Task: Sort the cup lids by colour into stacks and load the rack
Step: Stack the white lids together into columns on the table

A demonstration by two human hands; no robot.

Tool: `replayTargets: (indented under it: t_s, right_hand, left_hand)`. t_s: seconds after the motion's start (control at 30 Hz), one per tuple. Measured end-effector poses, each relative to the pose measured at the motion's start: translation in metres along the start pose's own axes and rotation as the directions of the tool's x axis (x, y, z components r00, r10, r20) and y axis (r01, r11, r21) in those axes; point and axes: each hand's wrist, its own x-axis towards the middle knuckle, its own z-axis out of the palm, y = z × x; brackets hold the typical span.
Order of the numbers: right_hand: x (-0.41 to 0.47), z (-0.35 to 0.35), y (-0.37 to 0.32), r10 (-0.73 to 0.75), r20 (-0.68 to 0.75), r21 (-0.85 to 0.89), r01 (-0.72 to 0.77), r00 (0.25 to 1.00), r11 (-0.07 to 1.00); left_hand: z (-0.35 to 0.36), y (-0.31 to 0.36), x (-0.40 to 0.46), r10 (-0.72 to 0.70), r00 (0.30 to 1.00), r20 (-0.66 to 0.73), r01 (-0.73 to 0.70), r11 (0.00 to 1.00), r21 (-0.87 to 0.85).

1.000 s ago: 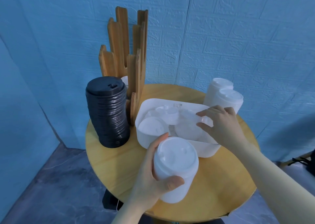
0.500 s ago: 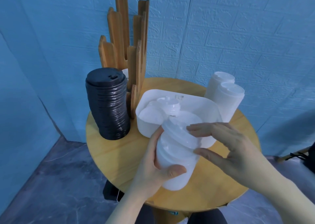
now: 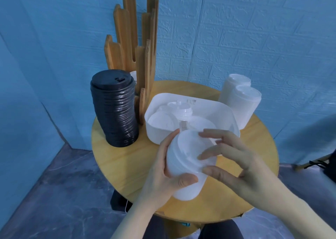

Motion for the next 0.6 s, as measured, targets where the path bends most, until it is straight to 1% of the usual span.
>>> replayTargets:
  t_s: [0.07, 0.1, 0.17, 0.23, 0.33, 0.4, 0.47, 0.6]
  right_hand:
    - [0.005, 0.003, 0.001, 0.091, 0.062, 0.147, -0.099, 0.994, 0.984]
    - [0.006, 0.003, 0.002, 0.111, 0.079, 0.206, -0.125, 0.991, 0.971]
    - [0.008, 0.005, 0.003, 0.148, 0.074, 0.251, -0.162, 0.986, 0.954]
    - [0.012, 0.01, 0.0, 0.185, 0.057, 0.224, -0.193, 0.981, 0.955]
    - [0.013, 0.022, -0.002, 0.182, -0.06, 0.01, -0.182, 0.981, 0.983]
    - [0.011, 0.029, -0.001, 0.159, -0.109, -0.051, -0.166, 0.981, 0.985]
    - [0.009, 0.032, 0.0, 0.146, -0.112, 0.009, -0.146, 0.983, 0.989]
    - [0.005, 0.024, 0.01, 0.122, -0.003, 0.261, -0.117, 0.993, 0.958]
  left_hand:
    - [-0.003, -0.006, 0.001, 0.005, 1.0, 0.0, -0.005, 1.0, 0.021]
    - [-0.003, -0.006, 0.002, 0.004, 1.0, -0.001, -0.004, 1.0, 0.018]
    - [-0.003, -0.007, 0.001, -0.007, 1.0, -0.002, 0.007, 1.0, -0.003]
    - [-0.002, -0.005, 0.0, -0.011, 1.0, -0.004, 0.011, 1.0, -0.017]
    - [0.0, -0.004, 0.0, -0.016, 1.0, -0.017, 0.015, 1.0, -0.004]
    - [-0.001, -0.004, 0.0, -0.01, 1.0, -0.018, 0.01, 1.0, -0.001]
    - [-0.001, -0.003, 0.0, -0.006, 1.0, -0.016, 0.006, 1.0, 0.008]
    - [-0.006, -0.004, 0.001, 0.007, 0.999, -0.039, -0.006, 1.0, 0.027]
